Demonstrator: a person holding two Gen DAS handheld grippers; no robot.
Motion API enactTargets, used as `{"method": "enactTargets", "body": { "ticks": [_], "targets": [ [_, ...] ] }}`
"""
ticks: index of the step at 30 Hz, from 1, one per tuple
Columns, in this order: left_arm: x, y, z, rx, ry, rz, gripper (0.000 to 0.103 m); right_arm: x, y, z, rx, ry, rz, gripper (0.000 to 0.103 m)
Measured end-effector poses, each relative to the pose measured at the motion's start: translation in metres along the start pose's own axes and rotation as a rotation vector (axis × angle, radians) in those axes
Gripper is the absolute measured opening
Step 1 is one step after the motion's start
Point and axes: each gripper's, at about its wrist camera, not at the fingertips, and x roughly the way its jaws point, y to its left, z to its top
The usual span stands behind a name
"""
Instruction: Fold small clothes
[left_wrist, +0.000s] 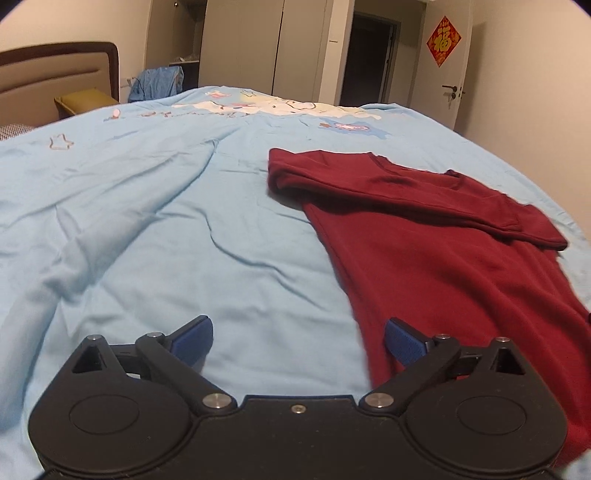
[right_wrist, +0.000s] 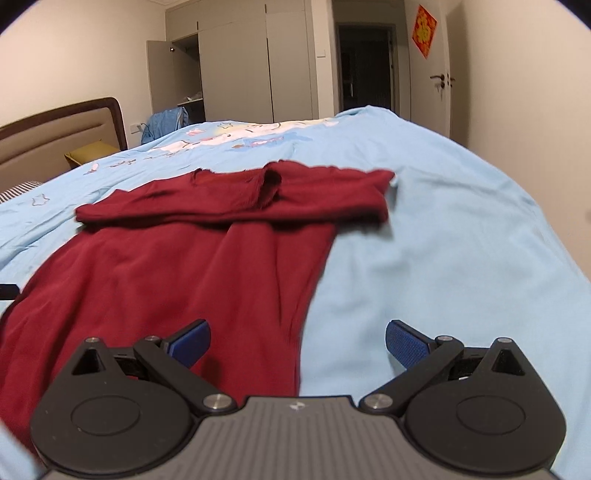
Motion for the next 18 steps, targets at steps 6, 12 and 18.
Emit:
{"method": "enactTargets", "body": {
  "ticks": [6, 12, 18],
  "targets": [
    [-0.024, -0.019, -0.029, 0.034, 0.038, -0.067, 0.101, -0.043, 0.007, -0.033, 0.026, -0.011, 0.038, 0.103],
    [-0.038, -0.027, -0.048, 0.05, 0.071, -0.115, 0.078, -0.072, 0.016, -0.054, 0.065, -0.014, 0.053, 0.094],
    [-0.04, -0.022, -0.052, -0.026, 0.115, -0.176, 0.027, -0.082, 0.012, -0.062, 0.156, -0.015, 0.049, 0.074]
  ]
}}
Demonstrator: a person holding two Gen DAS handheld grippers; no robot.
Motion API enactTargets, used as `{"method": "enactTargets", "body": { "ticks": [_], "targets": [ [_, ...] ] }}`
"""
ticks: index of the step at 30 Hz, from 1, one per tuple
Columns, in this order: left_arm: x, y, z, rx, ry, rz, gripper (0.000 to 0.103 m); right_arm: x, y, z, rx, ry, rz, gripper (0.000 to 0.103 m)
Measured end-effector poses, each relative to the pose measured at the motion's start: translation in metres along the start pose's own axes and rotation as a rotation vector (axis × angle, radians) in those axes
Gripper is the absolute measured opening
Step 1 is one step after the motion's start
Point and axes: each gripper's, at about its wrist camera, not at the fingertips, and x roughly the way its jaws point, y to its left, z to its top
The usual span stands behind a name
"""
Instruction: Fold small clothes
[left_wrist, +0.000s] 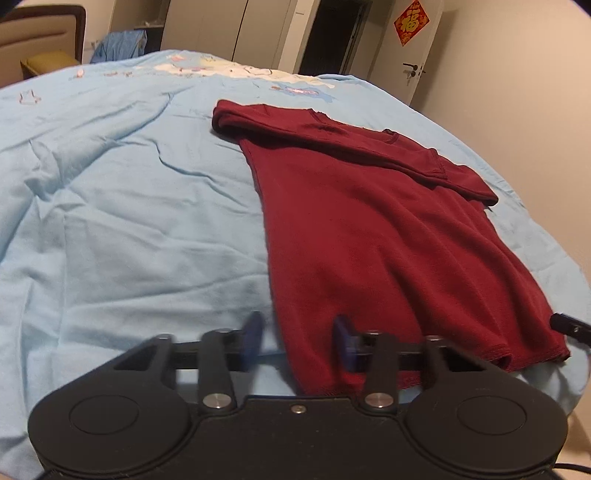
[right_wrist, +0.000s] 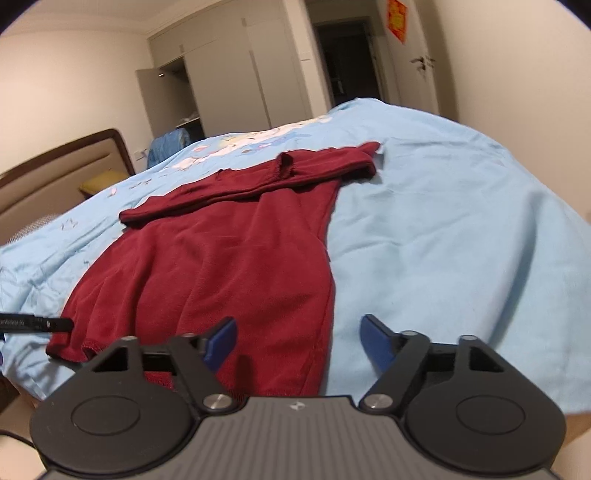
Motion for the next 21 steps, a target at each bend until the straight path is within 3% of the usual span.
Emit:
{"method": "enactTargets", "body": {
  "ticks": [2, 3, 5, 7, 16, 21],
  "targets": [
    [0.002, -0.001, 0.001, -0.013, 0.018, -0.021, 0.009, 0.0, 0.001, -0.002, 0.001, 0.006, -0.02, 0.055],
    [0.0, -0.003, 0.001, -0.013, 0.015, -0.021, 0.007, 0.0, 0.003, -0.003, -0.012, 0.008, -0.029, 0.047],
    [-0.005, -0.008, 0.003, 0.008, 0.0, -0.005, 0.005, 0.0, 0.006, -0.002, -0.034, 0.016, -0.029, 0.019],
    [-0.015, -0.012, 0.005, 0.033, -0.033, 0.011, 0.004, -0.004, 0.01, -0.001, -0.063, 0.008, -0.039, 0.009],
    [-0.075, -0.003, 0.023, 0.078, -0.14, 0.086, 0.004, -0.046, 0.03, 0.019, -0.171, -0.07, -0.026, 0.006],
    [-0.063, 0.001, 0.018, 0.078, -0.088, 0.1, 0.004, -0.04, 0.036, 0.014, -0.229, -0.047, -0.055, 0.006]
  ]
}}
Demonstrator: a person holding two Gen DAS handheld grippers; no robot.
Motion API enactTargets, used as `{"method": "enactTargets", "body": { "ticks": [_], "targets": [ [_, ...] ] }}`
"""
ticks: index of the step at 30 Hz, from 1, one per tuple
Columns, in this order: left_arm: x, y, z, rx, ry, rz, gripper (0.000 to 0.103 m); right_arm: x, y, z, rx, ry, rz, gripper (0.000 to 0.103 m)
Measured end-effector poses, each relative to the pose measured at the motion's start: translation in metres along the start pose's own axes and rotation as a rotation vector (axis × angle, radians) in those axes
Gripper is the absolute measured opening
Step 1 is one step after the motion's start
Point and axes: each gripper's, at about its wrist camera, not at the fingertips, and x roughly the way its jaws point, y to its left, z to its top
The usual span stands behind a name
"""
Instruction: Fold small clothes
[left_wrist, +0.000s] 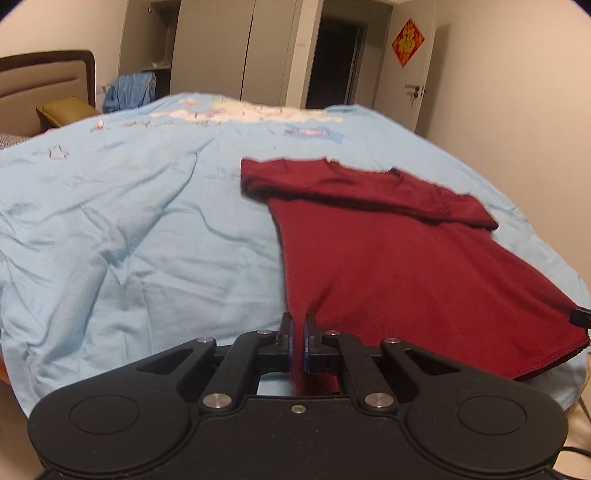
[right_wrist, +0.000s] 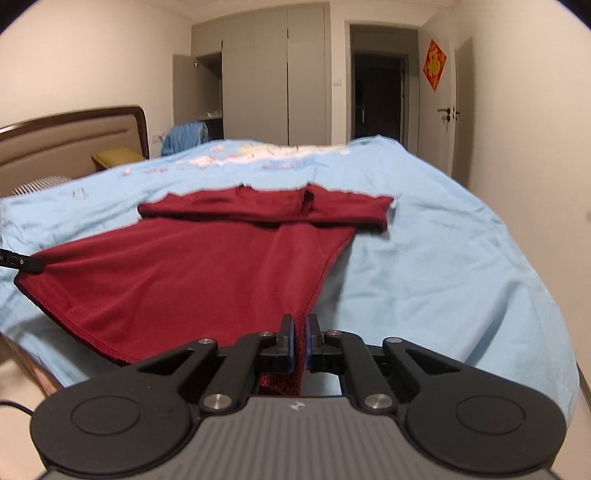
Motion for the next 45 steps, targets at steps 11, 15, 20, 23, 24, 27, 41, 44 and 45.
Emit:
{"method": "enactTargets", "body": {
  "ticks": [11, 15, 20, 23, 24, 27, 41, 44, 45],
  "targets": [
    [0.017, 0.002, -0.017, -0.035, 0.07, 0.006, 0.032, 0.014, 0.005, -0.015, -0.086, 0.06, -0.028, 0.057],
    [0.01, -0.003, -0.015, -0.009, 0.044, 0.041, 0.076, 0.005, 0.016, -0.016, -0.19, 0.035, -0.001, 0.076],
    [0.002, -0.012, -0.014, 0.04, -0.002, 0.084, 0.101, 0.002, 0.049, -0.026, -0.481, 0.046, 0.019, 0.089],
    [0.003, -0.02, -0.014, 0.071, -0.019, 0.081, 0.102, 0.009, 0.066, -0.036, -0.617, 0.089, 0.012, 0.089],
    [0.003, -0.023, -0.013, 0.081, -0.021, 0.073, 0.102, 0.014, 0.07, -0.039, -0.648, 0.108, 0.001, 0.089],
    [0.006, -0.034, -0.013, 0.112, -0.03, 0.044, 0.102, 0.027, 0.077, -0.046, -0.703, 0.153, -0.042, 0.089],
    [0.012, -0.085, -0.031, 0.312, -0.059, -0.156, 0.102, 0.016, 0.085, -0.038, -0.744, 0.043, 0.035, 0.026],
    [0.017, -0.098, -0.036, 0.351, -0.058, -0.199, 0.102, 0.013, 0.081, -0.02, -0.648, 0.031, 0.092, 0.018],
    [0.019, -0.103, -0.038, 0.361, -0.059, -0.212, 0.102, 0.014, 0.079, -0.014, -0.617, 0.026, 0.106, 0.017]
  ]
}}
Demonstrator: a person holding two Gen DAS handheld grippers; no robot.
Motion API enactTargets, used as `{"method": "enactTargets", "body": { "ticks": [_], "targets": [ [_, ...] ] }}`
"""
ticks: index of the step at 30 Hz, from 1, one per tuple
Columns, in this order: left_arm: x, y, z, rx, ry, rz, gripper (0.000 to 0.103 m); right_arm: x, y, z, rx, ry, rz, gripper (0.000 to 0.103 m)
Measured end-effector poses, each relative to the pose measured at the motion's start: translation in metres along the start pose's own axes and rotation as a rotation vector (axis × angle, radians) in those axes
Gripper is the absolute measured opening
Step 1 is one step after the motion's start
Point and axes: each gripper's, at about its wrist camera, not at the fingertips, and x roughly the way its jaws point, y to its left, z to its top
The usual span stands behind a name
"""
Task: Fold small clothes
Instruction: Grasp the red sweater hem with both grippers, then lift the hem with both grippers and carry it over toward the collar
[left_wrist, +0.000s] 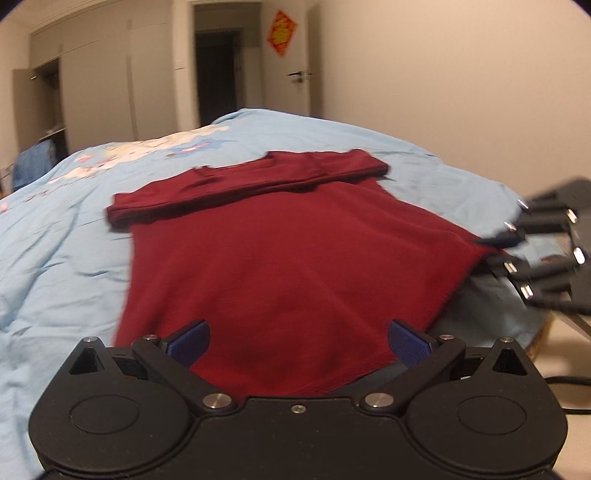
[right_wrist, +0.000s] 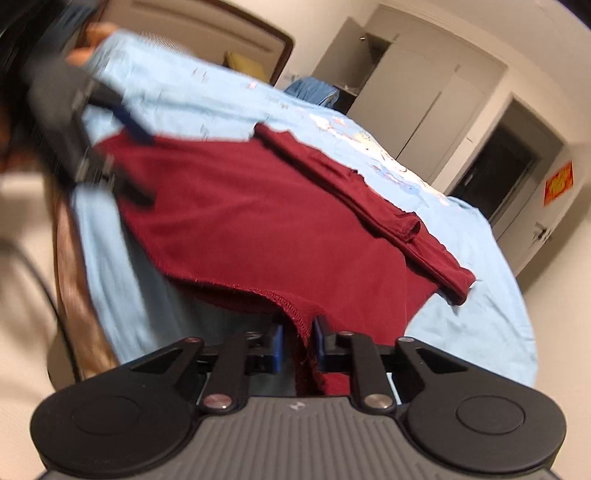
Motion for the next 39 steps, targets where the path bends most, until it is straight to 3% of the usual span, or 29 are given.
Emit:
{"method": "enactTargets", "body": {
  "ticks": [6, 10, 13, 15, 24, 25, 27, 28, 34, 39],
  "targets": [
    [0.023, -0.022, 0.005, 0.038, -0.009, -0.061, 0.102, 0.008, -0.045, 0.02, 0.222, -0.074, 0.071, 0.014],
    [0.033, -0.03, 0.007, 0.087, -0.013, 0.01, 0.096, 0.014, -0.071, 0.026, 0.332, -0.103, 0.091, 0.013],
    [0.038, -0.026, 0.004, 0.115, 0.019, 0.091, 0.075, 0.014, -0.08, 0.029, 0.354, -0.12, 0.09, 0.013],
    [0.037, -0.018, 0.002, 0.123, 0.041, 0.147, 0.049, 0.012, -0.081, 0.029, 0.352, -0.13, 0.083, 0.013],
    [-0.005, 0.023, -0.026, 0.153, 0.038, 0.358, 0.027, -0.007, -0.076, 0.025, 0.362, -0.181, 0.006, 0.011],
    [-0.01, 0.027, -0.028, 0.146, 0.029, 0.37, 0.024, -0.01, -0.074, 0.025, 0.359, -0.189, -0.005, 0.011],
    [-0.018, 0.035, -0.027, 0.122, 0.0, 0.366, 0.007, -0.015, -0.07, 0.024, 0.355, -0.206, -0.022, 0.011],
    [-0.023, 0.037, -0.026, 0.111, -0.028, 0.36, 0.005, -0.018, -0.068, 0.024, 0.347, -0.215, -0.035, 0.011],
    [-0.056, 0.03, -0.007, 0.128, -0.228, 0.371, 0.003, -0.04, -0.055, 0.024, 0.287, -0.267, -0.129, 0.01],
    [-0.08, 0.025, 0.013, 0.144, -0.301, 0.349, 0.003, -0.065, -0.052, 0.025, 0.279, -0.318, -0.209, 0.008]
  ]
}}
